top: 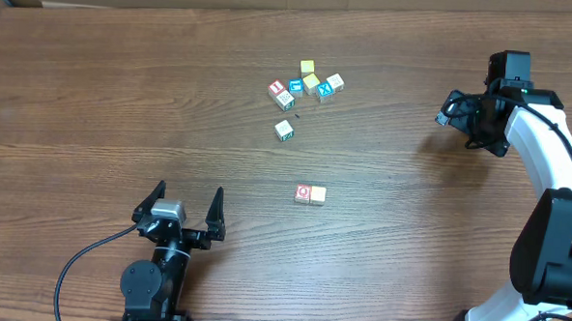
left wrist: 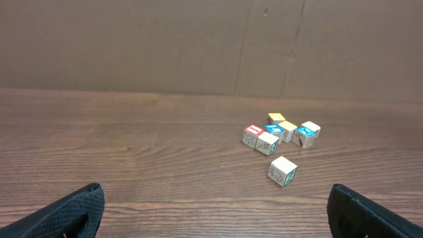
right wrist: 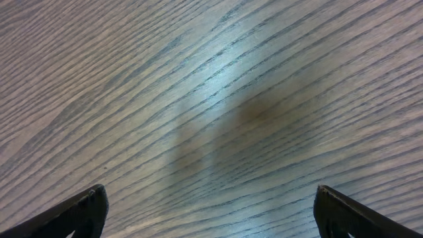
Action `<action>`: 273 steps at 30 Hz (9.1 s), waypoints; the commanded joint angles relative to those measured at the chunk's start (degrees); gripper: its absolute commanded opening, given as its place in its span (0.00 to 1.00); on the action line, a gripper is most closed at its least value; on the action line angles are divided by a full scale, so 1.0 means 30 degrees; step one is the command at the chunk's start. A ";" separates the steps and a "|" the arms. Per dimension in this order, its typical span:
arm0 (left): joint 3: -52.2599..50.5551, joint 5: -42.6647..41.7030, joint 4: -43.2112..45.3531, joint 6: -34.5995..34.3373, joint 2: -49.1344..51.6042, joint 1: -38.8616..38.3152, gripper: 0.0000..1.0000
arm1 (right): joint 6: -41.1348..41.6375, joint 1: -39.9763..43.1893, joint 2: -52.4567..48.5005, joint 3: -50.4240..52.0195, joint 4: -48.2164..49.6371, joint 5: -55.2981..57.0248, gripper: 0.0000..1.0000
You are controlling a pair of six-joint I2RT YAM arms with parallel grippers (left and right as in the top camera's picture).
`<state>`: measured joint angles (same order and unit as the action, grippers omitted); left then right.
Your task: Flip 3 blocks
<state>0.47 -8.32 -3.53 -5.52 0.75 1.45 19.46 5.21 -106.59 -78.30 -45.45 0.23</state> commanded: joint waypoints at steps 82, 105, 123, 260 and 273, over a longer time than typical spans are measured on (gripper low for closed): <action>3.0367 0.0102 -2.1872 -0.6390 3.4957 -0.6550 0.06 | -0.0073 0.0007 0.0022 -0.0175 0.0102 0.0051 1.00; 3.1365 0.3096 -1.7063 -0.6448 3.7609 -0.8663 0.64 | -0.0073 0.0007 0.0022 -0.0175 0.0102 0.0051 1.00; 3.1365 0.5843 -1.4688 -0.8327 4.1572 -0.8619 0.36 | -0.0073 0.0007 0.0022 -0.0175 0.0102 0.0051 1.00; 2.2782 0.5413 -1.2174 -0.7752 3.4621 -0.6739 0.36 | -0.0073 0.0007 0.0022 -0.0175 0.0102 0.0051 1.00; 2.2746 0.5399 -1.2167 -0.7759 3.5525 -0.6739 0.36 | -0.0073 0.0007 0.0022 -0.0175 0.0102 0.0051 1.00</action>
<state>69.34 6.72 -40.21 -27.55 104.92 -18.65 19.44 5.21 -106.59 -78.30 -45.45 0.25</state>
